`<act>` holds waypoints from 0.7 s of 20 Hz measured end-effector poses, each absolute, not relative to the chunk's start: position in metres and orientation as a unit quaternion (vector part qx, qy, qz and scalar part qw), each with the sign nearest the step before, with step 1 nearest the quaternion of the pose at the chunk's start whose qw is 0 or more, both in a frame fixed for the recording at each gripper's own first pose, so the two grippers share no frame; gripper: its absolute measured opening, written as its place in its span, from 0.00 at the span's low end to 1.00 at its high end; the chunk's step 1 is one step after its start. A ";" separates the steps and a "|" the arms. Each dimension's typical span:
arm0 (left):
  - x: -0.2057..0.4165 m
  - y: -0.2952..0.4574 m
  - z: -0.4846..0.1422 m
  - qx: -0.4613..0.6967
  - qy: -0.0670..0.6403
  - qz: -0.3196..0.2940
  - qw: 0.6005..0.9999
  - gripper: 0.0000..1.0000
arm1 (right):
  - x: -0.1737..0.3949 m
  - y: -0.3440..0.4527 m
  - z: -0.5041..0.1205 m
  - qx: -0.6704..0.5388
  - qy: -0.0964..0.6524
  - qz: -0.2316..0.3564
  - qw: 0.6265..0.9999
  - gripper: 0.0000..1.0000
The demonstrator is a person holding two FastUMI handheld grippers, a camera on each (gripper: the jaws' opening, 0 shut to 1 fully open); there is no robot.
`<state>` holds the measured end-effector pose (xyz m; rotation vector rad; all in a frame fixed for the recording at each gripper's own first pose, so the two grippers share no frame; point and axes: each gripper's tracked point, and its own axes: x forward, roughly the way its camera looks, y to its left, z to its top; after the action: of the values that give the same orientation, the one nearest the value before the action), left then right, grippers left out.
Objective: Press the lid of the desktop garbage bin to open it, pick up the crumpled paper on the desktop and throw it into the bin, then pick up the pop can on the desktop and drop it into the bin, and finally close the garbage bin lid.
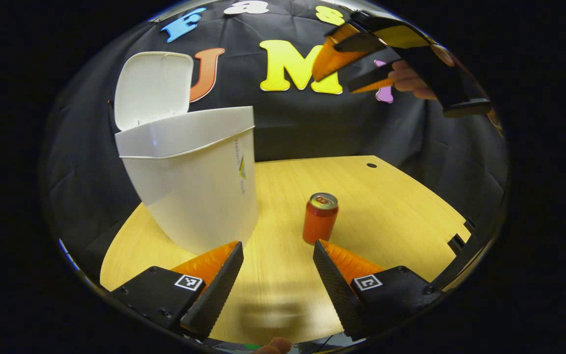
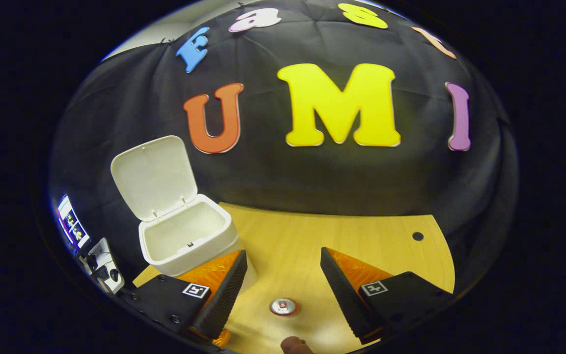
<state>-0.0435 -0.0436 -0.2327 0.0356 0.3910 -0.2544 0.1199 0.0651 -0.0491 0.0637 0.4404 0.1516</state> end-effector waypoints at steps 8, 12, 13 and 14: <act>-0.003 -0.106 -0.288 0.024 0.228 -0.152 0.961 0.96 | 0.067 -0.059 -0.104 -0.008 0.272 -0.022 0.962 0.93; 0.025 -0.122 -0.302 0.022 0.236 -0.154 0.959 0.96 | 0.065 -0.083 -0.116 -0.003 0.293 -0.038 0.955 0.93; 0.030 -0.129 -0.305 0.020 0.238 -0.161 0.958 0.96 | 0.065 -0.087 -0.119 -0.002 0.297 -0.040 0.954 0.95; 0.034 -0.132 -0.307 0.020 0.237 -0.163 0.957 0.96 | 0.065 -0.091 -0.121 -0.002 0.300 -0.042 0.953 0.95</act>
<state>0.0335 -0.1322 -0.3068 0.0405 0.4817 -0.3300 0.0647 -0.0906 -0.1213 -0.0036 0.6095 -0.0849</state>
